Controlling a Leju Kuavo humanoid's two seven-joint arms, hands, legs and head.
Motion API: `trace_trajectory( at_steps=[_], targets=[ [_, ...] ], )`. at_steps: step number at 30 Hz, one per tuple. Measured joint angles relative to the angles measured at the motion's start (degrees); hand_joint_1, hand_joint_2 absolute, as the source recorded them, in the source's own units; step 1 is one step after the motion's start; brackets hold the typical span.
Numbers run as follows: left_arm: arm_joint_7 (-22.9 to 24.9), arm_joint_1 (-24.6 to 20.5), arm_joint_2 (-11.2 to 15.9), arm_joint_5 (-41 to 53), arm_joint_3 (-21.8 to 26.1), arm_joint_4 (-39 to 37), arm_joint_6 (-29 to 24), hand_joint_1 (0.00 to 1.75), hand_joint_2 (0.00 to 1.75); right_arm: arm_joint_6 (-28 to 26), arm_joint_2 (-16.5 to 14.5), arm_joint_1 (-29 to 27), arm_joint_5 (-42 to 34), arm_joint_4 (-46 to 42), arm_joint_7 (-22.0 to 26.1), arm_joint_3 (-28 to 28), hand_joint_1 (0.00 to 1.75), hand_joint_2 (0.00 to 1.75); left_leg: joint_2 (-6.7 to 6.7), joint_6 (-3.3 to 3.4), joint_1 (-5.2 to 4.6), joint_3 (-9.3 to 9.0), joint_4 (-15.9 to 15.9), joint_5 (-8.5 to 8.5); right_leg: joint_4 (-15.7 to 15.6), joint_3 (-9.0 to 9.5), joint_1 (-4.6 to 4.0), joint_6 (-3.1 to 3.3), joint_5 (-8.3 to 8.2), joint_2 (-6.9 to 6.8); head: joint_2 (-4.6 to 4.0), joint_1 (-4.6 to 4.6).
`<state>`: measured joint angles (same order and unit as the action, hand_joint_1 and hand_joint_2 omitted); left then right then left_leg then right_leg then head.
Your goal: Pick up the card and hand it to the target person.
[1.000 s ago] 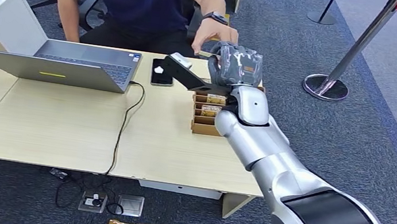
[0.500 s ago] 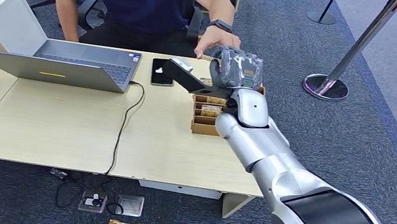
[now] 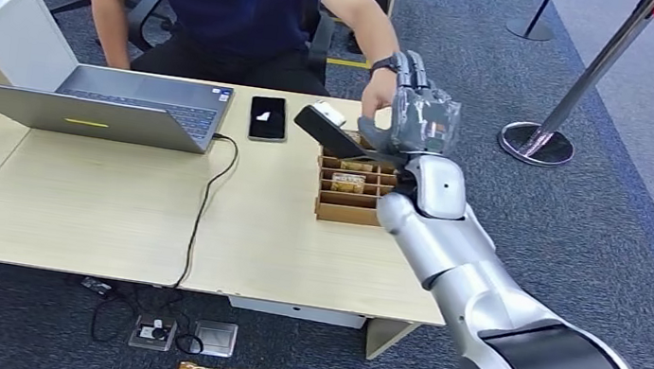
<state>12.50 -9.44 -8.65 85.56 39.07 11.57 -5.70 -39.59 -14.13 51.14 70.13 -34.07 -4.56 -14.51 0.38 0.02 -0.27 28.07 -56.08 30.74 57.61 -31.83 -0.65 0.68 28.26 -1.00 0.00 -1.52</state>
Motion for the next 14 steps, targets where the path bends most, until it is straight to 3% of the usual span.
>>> trace_trajectory(
  at_steps=[14],
  targets=[
    [0.00, -0.11, -0.11, -0.11, -0.02, -0.01, -0.16, 0.00, 0.00, -0.01, 0.67, -2.97, -3.75, -5.16, 4.05, 2.46, 0.00, 1.75, 0.01, -0.01, 0.00, 0.00, 0.00, 0.00, 0.01, 0.00, 0.00, 0.01, 0.00, 0.00, 0.00, 0.08]
  ],
)
